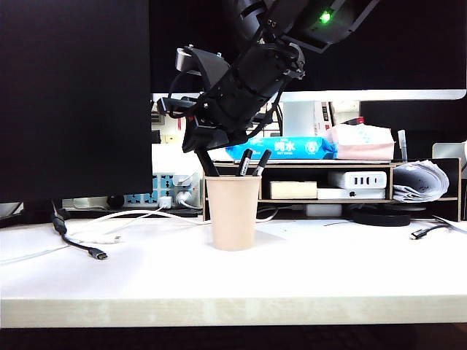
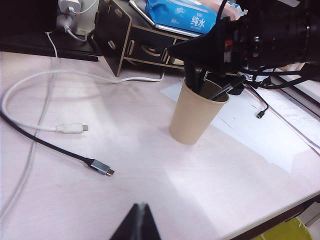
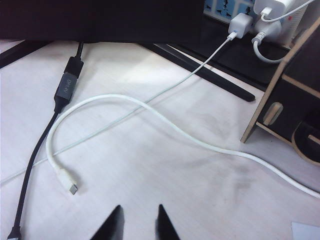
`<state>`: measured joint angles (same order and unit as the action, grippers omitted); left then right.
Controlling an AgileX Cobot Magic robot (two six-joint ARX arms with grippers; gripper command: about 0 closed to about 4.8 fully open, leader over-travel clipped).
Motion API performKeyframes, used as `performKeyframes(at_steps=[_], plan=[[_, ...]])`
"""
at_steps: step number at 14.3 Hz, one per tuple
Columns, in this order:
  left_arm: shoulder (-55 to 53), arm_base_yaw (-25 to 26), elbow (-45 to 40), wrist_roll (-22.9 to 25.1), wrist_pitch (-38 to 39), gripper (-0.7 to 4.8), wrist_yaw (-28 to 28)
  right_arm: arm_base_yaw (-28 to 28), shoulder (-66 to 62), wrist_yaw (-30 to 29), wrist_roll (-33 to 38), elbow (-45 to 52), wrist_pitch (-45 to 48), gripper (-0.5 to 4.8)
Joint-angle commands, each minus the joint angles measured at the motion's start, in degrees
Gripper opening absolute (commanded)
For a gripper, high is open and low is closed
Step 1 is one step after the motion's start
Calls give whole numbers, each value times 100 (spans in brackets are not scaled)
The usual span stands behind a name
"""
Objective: Pick up the marker from the paper cup and put it on the table.
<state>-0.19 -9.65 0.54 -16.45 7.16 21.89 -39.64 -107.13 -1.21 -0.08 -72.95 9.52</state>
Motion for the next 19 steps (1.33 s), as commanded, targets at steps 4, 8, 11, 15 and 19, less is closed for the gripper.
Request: performKeyframes(at_steps=[4, 8, 11, 15, 19], plan=[[0, 7, 2, -4, 7, -5, 17, 31, 105, 48, 2, -26, -59, 89], [0, 7, 2, -7, 7, -5, 17, 76, 105, 48, 0, -26, -221, 79], [0, 7, 2, -7, 7, -5, 17, 76, 105, 46, 2, -26, -221, 43], [0, 7, 2, -7, 7, -5, 17, 76, 107, 48, 2, -26, -221, 43], [0, 7, 2, -7, 7, -5, 17, 105, 258, 179, 0, -28, -181, 40]])
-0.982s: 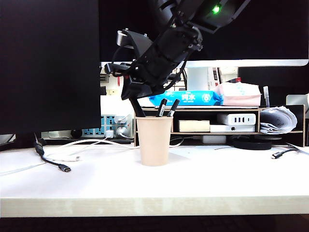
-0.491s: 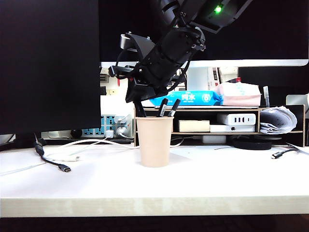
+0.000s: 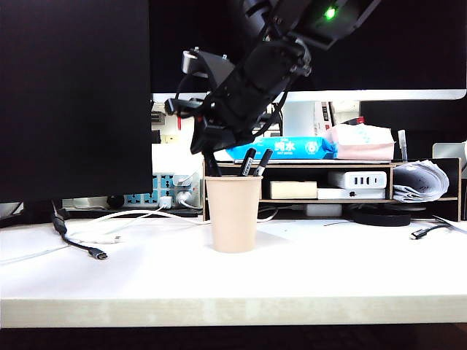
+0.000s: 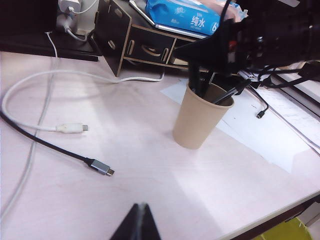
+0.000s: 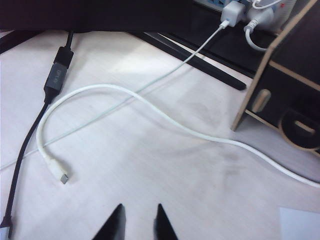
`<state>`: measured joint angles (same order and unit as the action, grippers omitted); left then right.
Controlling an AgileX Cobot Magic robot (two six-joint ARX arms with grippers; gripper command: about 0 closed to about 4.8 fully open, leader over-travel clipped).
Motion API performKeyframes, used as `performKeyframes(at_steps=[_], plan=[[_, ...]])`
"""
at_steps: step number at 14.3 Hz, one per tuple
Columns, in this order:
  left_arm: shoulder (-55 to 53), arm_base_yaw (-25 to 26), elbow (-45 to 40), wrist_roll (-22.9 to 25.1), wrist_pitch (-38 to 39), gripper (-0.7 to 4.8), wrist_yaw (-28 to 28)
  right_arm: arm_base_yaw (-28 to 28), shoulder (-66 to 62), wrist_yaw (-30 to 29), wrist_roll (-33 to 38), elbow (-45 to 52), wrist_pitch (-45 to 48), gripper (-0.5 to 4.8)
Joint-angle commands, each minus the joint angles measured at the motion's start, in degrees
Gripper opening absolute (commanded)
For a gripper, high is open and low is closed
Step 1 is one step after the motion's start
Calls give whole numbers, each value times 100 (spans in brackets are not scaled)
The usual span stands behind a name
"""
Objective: Pick up the marker from the paper cup and put it on the table.
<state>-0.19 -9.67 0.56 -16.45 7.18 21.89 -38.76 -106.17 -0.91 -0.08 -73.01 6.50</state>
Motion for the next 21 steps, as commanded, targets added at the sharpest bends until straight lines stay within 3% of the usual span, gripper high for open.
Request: performKeyframes(at_steps=[1, 18, 21], plan=[[0, 9, 0, -7, 4, -5, 17, 52, 249, 282, 0, -31, 133, 39], [0, 9, 0, -7, 4, -5, 17, 116, 973, 254, 0, -946, -420, 39], [0, 9, 0, -7, 4, -5, 17, 308, 1460, 787, -190, -946, -938, 39]])
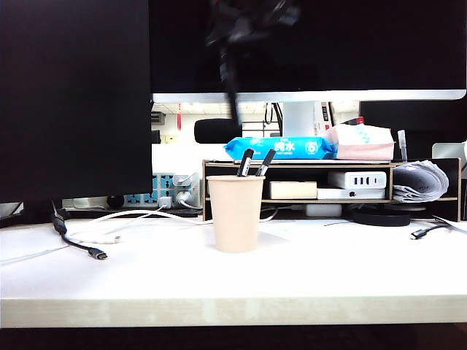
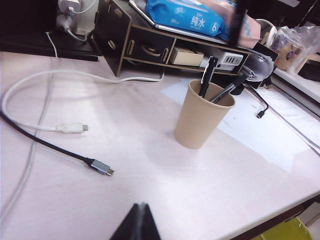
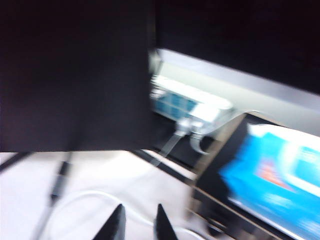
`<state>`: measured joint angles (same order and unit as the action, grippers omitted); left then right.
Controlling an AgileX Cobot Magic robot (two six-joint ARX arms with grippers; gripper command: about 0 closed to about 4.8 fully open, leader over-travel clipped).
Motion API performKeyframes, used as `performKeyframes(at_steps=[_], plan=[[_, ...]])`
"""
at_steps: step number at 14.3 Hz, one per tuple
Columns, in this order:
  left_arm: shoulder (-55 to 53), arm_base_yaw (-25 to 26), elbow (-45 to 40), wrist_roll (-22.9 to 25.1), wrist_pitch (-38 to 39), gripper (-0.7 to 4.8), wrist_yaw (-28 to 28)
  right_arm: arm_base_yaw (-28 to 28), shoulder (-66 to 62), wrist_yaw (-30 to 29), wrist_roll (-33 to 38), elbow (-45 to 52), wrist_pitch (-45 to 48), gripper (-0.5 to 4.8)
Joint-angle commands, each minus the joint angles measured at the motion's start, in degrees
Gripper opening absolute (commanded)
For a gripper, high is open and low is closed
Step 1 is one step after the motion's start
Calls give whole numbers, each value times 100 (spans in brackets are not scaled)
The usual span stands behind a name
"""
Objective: Pick up the marker from the paper cup and put it on the table.
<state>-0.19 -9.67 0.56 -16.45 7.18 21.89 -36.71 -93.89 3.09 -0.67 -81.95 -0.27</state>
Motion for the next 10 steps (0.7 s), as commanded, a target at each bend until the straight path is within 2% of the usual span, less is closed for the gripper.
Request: performKeyframes(at_steps=[1, 5, 10], plan=[[0, 9, 0, -7, 4, -5, 17, 232, 323, 612, -151, -52, -514, 39], [0, 9, 0, -7, 4, -5, 17, 850, 341, 621, -282, -52, -1805, 39], [0, 9, 0, -7, 4, -5, 17, 1169, 306, 581, -391, -52, -2409, 8]])
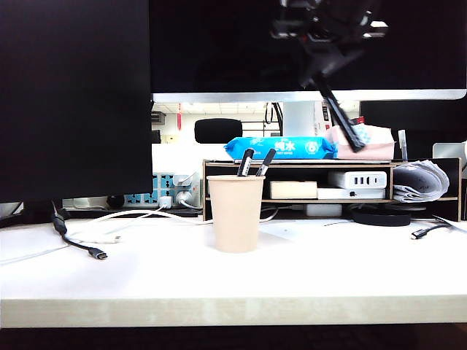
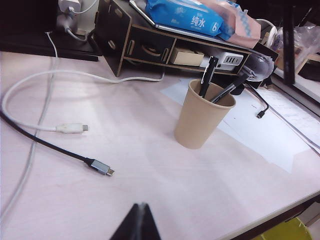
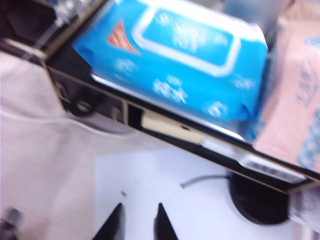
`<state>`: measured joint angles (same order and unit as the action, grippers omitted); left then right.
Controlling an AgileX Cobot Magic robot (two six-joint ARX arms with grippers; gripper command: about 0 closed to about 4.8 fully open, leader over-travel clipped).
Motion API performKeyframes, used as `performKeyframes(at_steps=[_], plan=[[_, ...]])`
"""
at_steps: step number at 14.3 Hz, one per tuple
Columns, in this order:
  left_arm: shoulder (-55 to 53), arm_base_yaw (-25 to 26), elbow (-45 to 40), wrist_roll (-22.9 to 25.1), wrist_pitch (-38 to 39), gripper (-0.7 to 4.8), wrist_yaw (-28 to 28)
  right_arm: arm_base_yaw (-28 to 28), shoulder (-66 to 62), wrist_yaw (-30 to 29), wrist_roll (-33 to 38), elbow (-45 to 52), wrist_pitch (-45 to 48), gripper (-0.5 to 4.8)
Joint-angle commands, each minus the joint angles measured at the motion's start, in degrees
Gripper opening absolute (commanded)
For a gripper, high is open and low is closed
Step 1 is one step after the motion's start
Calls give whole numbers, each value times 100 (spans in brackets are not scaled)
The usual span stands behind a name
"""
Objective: Pick up the marker from the paper cup and put it on the table.
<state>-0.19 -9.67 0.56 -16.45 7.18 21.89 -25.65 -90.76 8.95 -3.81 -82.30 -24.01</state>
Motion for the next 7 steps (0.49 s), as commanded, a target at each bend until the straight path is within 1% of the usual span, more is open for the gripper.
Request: performKeyframes(at_steps=[1, 3, 5, 7], plan=[[0, 9, 0, -7, 4, -5, 17, 63, -57, -7, -79, -17, -9, 8], [0, 9, 0, -7, 7, -5, 17, 114, -293, -229, -94, -17, -31, 8], [0, 9, 0, -7, 4, -5, 17, 170, -555, -654, -92, -17, -393, 8], [0, 9, 0, -7, 4, -5, 20, 188, -785, -654, -155, -17, -647, 8]])
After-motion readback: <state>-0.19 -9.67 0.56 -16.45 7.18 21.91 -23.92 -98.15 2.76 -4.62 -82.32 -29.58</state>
